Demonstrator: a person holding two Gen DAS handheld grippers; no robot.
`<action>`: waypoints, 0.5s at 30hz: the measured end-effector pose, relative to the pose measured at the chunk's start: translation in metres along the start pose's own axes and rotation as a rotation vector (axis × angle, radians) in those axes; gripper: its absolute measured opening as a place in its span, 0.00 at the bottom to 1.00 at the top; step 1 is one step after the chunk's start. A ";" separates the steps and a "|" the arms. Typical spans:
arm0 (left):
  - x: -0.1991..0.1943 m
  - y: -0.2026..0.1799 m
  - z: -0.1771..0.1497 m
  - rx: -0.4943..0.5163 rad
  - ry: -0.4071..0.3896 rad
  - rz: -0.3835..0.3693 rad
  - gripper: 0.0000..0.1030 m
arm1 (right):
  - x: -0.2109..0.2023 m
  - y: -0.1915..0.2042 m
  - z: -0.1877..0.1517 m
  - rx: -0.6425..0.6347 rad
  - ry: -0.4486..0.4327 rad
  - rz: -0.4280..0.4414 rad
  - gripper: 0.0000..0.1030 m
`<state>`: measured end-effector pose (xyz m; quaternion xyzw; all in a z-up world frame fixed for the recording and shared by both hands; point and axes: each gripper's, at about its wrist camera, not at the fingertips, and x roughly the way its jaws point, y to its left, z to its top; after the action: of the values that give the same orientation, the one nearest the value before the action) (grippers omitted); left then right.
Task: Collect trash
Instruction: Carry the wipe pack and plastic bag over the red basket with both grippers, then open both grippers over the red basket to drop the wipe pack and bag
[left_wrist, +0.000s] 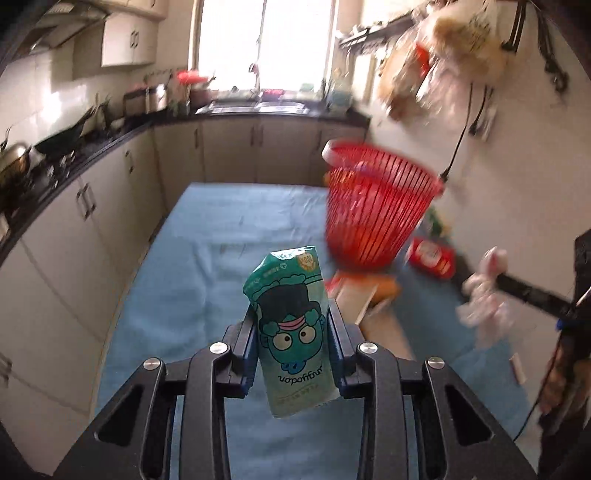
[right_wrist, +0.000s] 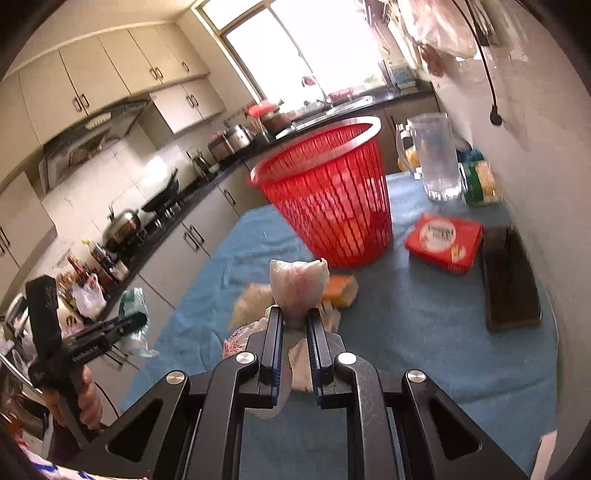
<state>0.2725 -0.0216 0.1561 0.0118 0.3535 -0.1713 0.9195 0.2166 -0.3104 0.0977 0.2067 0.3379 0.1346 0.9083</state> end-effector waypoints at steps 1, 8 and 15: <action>-0.001 -0.005 0.015 0.002 -0.014 -0.013 0.30 | -0.002 0.002 0.007 0.001 -0.011 0.005 0.13; 0.023 -0.043 0.124 0.017 -0.077 -0.025 0.32 | -0.009 0.015 0.084 -0.025 -0.155 -0.015 0.13; 0.092 -0.080 0.185 0.034 -0.091 -0.038 0.38 | 0.025 0.010 0.148 -0.028 -0.233 -0.092 0.14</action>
<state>0.4294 -0.1517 0.2427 0.0126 0.3083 -0.1950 0.9310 0.3333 -0.3343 0.1903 0.1923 0.2373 0.0725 0.9494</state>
